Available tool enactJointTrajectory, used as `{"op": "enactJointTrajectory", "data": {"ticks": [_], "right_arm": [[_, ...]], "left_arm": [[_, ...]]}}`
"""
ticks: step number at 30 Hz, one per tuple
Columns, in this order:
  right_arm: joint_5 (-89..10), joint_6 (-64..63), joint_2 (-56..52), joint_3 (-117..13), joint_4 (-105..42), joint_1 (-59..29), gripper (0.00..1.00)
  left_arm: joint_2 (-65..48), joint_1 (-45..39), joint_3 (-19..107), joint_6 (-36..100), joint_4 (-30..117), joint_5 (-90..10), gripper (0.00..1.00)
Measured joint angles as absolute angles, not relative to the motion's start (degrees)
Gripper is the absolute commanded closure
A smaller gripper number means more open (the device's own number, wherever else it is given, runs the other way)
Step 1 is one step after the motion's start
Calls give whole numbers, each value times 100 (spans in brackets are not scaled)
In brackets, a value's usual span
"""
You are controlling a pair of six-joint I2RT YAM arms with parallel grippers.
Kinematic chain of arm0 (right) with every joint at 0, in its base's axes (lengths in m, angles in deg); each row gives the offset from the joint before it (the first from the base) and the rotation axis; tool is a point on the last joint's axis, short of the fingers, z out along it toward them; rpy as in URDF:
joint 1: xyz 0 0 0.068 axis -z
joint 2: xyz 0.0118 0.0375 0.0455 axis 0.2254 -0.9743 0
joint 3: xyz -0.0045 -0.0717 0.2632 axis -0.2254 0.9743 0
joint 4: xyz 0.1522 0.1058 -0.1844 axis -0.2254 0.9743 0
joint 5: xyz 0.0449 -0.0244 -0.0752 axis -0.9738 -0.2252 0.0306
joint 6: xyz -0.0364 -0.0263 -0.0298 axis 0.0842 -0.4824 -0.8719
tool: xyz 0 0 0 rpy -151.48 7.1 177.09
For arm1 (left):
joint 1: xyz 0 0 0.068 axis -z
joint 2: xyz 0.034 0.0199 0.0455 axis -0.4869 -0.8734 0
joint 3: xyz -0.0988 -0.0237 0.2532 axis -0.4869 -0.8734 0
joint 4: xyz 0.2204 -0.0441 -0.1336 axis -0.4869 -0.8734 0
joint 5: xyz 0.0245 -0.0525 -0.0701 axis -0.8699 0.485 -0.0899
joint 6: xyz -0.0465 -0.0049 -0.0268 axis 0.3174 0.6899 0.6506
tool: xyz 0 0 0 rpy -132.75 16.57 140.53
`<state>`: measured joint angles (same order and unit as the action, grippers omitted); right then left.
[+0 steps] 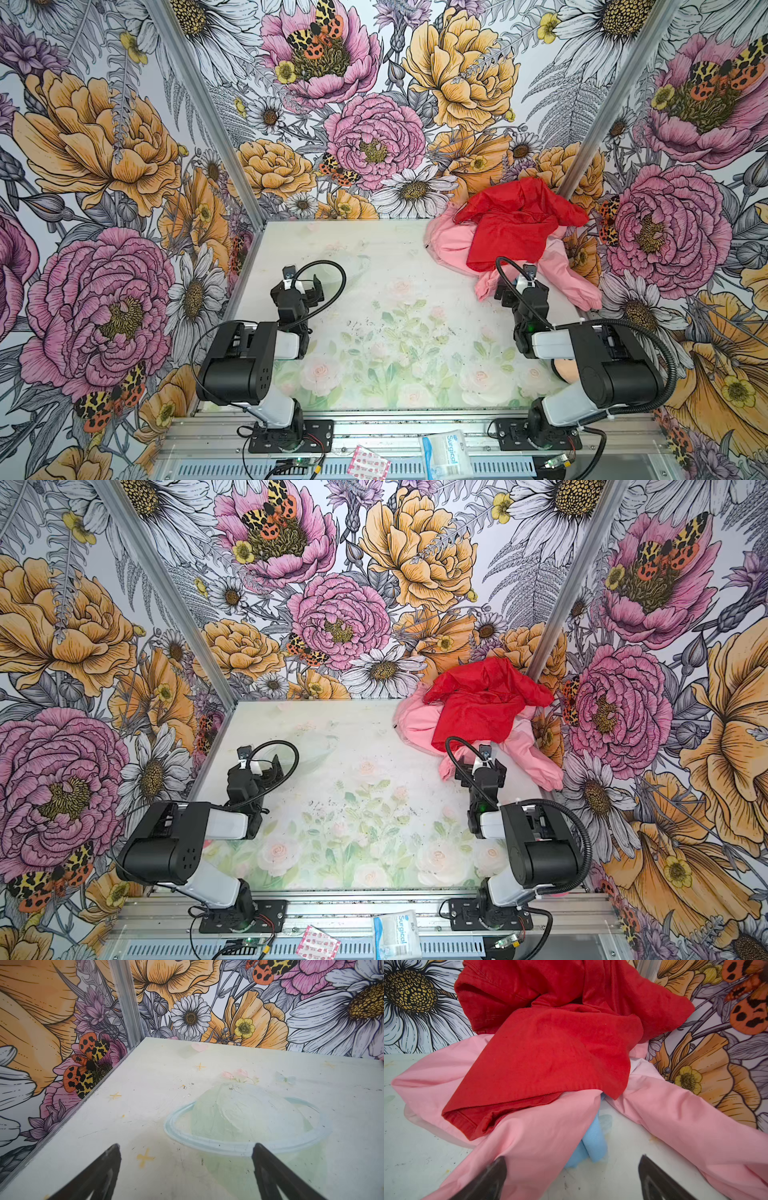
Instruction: Pick out a specific cloth from the pile
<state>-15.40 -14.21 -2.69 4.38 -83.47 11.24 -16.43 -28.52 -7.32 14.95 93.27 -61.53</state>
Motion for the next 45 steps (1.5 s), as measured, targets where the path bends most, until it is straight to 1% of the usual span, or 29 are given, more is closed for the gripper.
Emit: {"op": "enactJointTrajectory", "data": {"ticks": [27, 29, 32, 35, 37, 41, 43, 45], "right_arm": [[-1554, -1424, -269, 451, -8395, 1124, 1], [-1564, -1428, -260, 619, -8695, 1124, 1], [-1591, -1469, -79, 1183, -9210, 1107, 1], [-1606, -1509, 452, 1669, -9372, 1056, 1], [-1626, -1476, 1148, 1789, -9132, 1019, 0], [-1761, -1308, 2688, 1570, -7842, 993, 0], [-1726, -1168, 3289, 1304, -7055, 993, 0], [-1593, -995, 3663, 1028, -6312, 993, 1]], "left_arm": [[-1643, -2865, -735, 1495, 9333, -5976, 1], [-1623, -2847, -787, 1492, 9427, -5959, 1], [-1267, -2618, -992, 1383, 9442, -6243, 1], [-404, -2111, -780, 1234, 8369, -6662, 1], [73, -1824, -175, 1234, 7307, -6883, 1], [632, -1291, 817, 1237, 6085, -7019, 1], [809, -944, 1233, 1237, 5477, -6857, 1], [814, -603, 1738, 1237, 4839, -6540, 1]]}}
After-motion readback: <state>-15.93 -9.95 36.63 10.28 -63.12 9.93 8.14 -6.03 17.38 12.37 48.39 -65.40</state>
